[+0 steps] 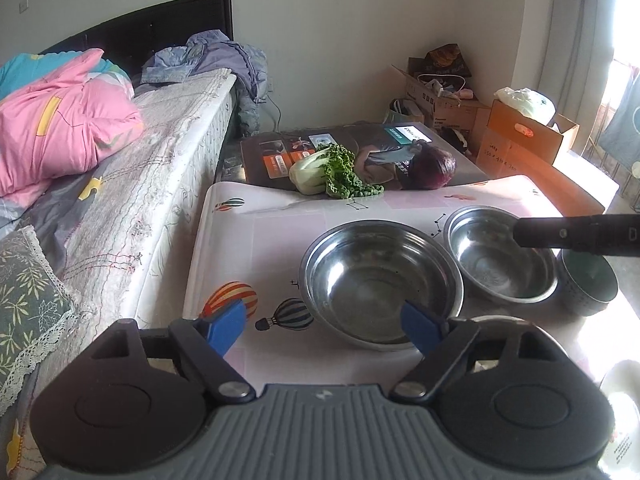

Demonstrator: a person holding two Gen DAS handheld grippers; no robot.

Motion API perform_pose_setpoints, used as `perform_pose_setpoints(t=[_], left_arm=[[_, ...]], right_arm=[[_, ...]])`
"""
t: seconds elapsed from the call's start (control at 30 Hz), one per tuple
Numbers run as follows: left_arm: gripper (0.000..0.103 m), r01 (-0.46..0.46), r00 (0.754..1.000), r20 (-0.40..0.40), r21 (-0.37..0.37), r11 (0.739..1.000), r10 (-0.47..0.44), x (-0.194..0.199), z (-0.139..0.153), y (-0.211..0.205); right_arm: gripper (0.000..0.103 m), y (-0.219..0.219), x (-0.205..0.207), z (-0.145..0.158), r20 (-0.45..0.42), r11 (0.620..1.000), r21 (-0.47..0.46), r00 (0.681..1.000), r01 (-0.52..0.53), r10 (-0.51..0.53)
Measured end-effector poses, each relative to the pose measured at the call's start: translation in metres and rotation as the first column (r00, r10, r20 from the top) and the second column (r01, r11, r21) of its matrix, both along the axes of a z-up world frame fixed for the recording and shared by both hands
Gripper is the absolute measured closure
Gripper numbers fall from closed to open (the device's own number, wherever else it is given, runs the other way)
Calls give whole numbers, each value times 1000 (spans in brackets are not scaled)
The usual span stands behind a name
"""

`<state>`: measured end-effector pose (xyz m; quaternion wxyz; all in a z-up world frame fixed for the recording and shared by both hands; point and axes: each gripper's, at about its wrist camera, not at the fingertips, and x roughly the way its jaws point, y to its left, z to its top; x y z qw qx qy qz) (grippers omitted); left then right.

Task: Organize plates and bowls
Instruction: 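Grasp the rim of a stainless steel bowl with the left tool and lift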

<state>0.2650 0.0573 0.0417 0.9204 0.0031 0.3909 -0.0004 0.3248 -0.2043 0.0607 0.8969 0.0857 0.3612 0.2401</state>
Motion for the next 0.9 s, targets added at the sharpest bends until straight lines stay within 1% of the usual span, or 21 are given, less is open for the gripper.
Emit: perform_pose_setpoints(t=[0.03, 0.1, 0.13, 0.2, 0.23, 0.27, 0.4, 0.57, 0.67, 0.77, 0.83, 0.9], left_arm=[[27, 2, 1000, -17, -3, 1000, -2, 9, -5, 0], [33, 4, 999, -47, -5, 1000, -4, 26, -13, -1], [37, 6, 998, -63, -3, 1000, -6, 34, -18, -2], [40, 14, 996, -93, 16, 1000, -13, 48, -29, -6], [44, 13, 994, -108, 28, 1000, -10, 54, -34, -9], [46, 12, 993, -119, 38, 999, -8, 58, -38, -9], [48, -4, 988, -155, 74, 997, 16, 68, -52, -6], [47, -30, 982, -185, 90, 996, 46, 66, -62, 12], [47, -52, 979, -193, 95, 994, 70, 61, -64, 24], [47, -67, 978, -190, 93, 993, 84, 57, -62, 34], [47, -76, 978, -185, 91, 993, 92, 55, -60, 38], [47, -81, 978, -185, 91, 993, 97, 55, -59, 41]], right_arm=[[57, 7, 16, -6, -19, 1000, -7, 1000, -12, 12], [62, 19, 44, -18, -41, 999, -31, 999, -32, 31], [67, 24, 56, -23, -49, 998, -40, 998, -38, 36], [70, 33, 78, -34, -77, 998, -39, 996, -53, 50], [72, 36, 87, -39, -89, 997, -40, 995, -59, 55], [72, 41, 95, -43, -99, 997, -43, 993, -64, 59], [74, 49, 111, -58, -127, 995, -47, 989, -85, 79], [75, 51, 119, -68, -146, 995, -48, 986, -91, 83], [75, 50, 121, -71, -148, 995, -53, 986, -87, 78], [74, 49, 125, -74, -138, 994, -85, 989, -66, 54], [74, 47, 131, -78, -159, 996, -73, 987, -52, 39], [74, 48, 134, -82, -182, 997, -58, 982, -60, 48]])
